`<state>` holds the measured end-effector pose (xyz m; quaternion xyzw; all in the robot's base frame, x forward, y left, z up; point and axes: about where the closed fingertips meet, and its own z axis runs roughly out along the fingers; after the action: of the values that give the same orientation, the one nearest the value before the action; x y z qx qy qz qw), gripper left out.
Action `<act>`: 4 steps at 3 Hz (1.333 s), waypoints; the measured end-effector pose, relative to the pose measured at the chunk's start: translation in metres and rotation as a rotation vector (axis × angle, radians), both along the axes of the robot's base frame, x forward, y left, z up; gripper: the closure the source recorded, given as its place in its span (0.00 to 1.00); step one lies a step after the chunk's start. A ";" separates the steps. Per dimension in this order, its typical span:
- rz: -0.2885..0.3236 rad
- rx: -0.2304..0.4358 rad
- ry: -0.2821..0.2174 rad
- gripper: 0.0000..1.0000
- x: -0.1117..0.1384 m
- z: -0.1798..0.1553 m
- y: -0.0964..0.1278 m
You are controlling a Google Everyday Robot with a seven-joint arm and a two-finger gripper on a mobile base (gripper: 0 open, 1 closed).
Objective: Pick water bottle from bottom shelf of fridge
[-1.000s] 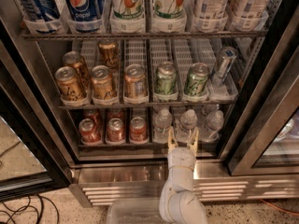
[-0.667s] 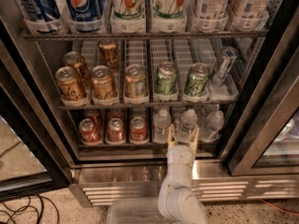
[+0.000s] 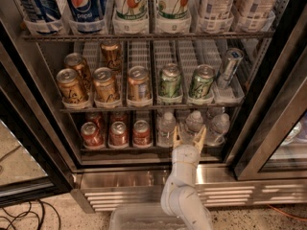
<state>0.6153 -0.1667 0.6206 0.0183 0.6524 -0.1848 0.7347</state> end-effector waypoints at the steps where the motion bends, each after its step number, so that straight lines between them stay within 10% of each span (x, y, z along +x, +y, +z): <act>1: -0.032 -0.007 0.002 0.28 0.009 -0.003 -0.009; 2: -0.065 -0.018 0.004 0.29 0.019 -0.006 -0.019; 4: -0.081 -0.028 -0.007 0.72 0.027 -0.005 -0.031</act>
Offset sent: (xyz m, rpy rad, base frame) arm 0.0304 -0.0282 -0.0105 -0.0324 0.0070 -0.1010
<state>0.6423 -0.1978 0.6157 0.0351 0.6460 -0.2231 0.7292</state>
